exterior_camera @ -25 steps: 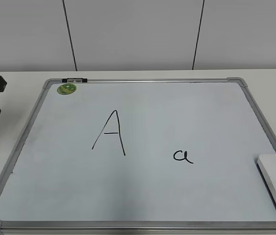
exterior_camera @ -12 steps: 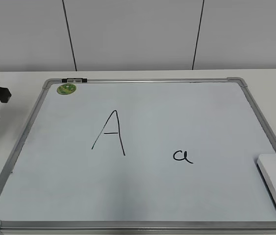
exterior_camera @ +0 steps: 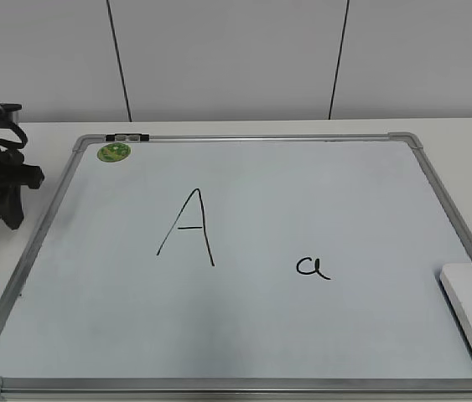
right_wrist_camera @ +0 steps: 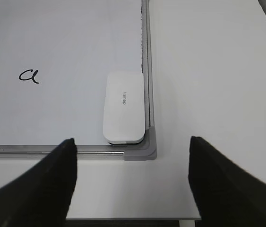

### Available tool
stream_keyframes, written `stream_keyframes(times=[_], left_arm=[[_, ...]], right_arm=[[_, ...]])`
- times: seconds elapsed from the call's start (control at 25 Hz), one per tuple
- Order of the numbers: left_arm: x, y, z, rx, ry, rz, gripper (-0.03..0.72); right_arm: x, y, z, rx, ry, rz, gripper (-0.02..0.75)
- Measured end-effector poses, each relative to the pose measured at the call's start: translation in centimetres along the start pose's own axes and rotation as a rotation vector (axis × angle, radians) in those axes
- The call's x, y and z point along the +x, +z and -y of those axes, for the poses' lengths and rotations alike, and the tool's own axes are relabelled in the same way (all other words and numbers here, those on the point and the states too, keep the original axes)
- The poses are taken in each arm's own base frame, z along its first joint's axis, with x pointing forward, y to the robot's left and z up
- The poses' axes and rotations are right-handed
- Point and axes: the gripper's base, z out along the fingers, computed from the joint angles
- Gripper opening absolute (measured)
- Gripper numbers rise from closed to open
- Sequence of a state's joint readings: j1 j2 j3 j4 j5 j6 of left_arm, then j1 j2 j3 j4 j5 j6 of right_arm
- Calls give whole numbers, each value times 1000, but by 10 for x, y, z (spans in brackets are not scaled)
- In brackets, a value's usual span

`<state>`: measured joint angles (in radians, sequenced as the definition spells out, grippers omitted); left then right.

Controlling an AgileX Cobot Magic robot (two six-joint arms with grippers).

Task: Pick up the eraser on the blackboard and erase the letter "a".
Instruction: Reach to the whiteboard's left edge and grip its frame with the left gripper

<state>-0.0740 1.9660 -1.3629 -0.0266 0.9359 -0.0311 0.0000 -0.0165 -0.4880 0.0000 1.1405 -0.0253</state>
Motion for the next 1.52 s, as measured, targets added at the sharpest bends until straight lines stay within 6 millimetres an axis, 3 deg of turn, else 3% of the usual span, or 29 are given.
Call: stream_keyframes(times=[0.24, 0.36, 1.0, 1.2, 1.32, 1.52], left_arm=[[-17, -2, 2, 15, 6, 36, 243], [-20, 7, 3, 24, 1, 17, 243], [-18, 46, 4, 41, -5, -85, 243], [-19, 47, 5, 50, -12, -84, 241], [-19, 48, 6, 59, -18, -90, 197], [-19, 48, 7, 69, -26, -92, 39]], right_arm=[[0, 0, 0, 0, 0, 0, 547], [0, 0, 0, 0, 0, 0, 547], [0, 0, 0, 0, 0, 0, 547], [0, 0, 0, 0, 0, 0, 547], [0, 0, 0, 0, 0, 0, 547], [0, 0, 0, 0, 0, 0, 547]])
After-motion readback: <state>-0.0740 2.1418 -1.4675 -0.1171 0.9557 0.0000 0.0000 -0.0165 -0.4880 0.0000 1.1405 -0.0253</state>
